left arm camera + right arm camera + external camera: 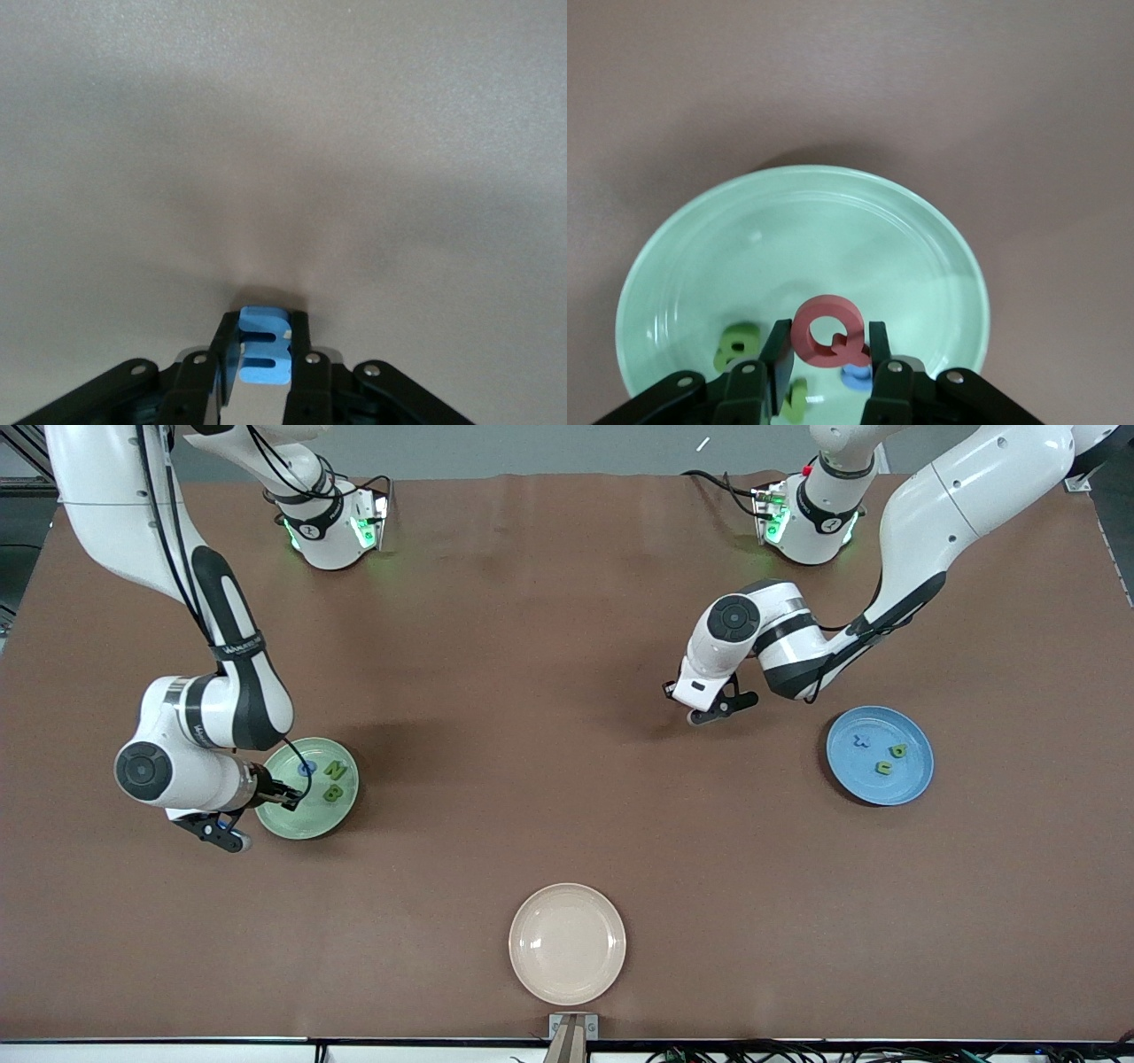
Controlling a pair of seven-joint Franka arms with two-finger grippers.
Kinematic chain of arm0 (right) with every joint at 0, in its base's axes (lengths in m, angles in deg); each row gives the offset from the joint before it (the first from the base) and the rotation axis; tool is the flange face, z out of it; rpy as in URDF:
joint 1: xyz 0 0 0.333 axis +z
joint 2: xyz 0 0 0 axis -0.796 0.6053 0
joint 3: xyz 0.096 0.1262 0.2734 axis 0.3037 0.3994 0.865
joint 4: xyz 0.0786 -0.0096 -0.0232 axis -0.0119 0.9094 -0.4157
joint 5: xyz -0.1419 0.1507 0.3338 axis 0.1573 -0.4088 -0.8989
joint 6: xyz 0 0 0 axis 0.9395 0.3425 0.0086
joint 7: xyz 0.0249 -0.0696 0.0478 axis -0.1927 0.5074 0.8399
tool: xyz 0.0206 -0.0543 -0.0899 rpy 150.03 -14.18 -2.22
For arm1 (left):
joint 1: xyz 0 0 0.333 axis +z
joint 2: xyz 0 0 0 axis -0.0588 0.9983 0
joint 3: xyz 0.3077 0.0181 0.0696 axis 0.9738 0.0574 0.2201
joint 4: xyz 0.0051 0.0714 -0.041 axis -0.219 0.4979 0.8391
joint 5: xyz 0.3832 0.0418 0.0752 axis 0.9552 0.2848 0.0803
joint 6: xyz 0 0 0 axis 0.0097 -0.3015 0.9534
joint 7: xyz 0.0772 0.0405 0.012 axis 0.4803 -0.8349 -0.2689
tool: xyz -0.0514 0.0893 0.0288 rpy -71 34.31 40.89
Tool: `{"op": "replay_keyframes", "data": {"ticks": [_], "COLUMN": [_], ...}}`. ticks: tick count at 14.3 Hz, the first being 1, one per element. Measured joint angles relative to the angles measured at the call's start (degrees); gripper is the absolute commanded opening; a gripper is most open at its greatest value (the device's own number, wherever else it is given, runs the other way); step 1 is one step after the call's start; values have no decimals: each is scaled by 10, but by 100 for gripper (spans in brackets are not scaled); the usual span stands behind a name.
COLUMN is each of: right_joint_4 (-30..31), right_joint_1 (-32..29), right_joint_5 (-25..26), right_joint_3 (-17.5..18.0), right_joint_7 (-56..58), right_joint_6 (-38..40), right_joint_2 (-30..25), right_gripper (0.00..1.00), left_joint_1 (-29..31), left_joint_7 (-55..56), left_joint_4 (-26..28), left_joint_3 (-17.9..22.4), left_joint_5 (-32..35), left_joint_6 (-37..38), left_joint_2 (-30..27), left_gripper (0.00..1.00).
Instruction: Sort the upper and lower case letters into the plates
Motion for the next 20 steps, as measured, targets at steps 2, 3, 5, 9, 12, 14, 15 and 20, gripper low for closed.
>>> {"op": "replay_keyframes", "data": {"ticks": [2, 3, 5, 9, 12, 14, 15, 20], "right_joint_4": [3, 2, 2, 2, -10, -42, -65, -207], "right_joint_1": [3, 4, 4, 2, 1, 1, 1, -22], "right_joint_5": [0, 0, 0, 0, 0, 1, 1, 5], "right_joint_3": [2, 3, 3, 1, 0, 1, 1, -5], "right_joint_7": [0, -1, -1, -1, -1, 4, 19, 154], "right_joint_6": [-18, -21, -21, -20, 4, 60, 98, 339], "right_joint_2": [13, 17, 21, 21, 19, 12, 5, -30], "right_gripper": [3, 4, 10, 100, 100, 100, 100, 100], "left_joint_1": [6, 15, 53, 173, 236, 266, 281, 331], "left_joint_7": [-33, -59, -122, -265, -348, -396, -421, -520], "left_joint_4": [-4, -10, -27, -47, -46, -44, -43, -45], "left_joint_3": [3, 3, -6, -41, -44, -44, -43, -24], "left_joint_5": [1, 1, 1, 1, 1, 1, 1, 1], "left_joint_6": [7, 8, 9, 23, 25, 27, 28, 29], "left_joint_2": [-12, -23, -46, -62, -62, -62, -62, -59], "left_gripper": [0, 0, 0, 0, 0, 0, 0, 1]}}
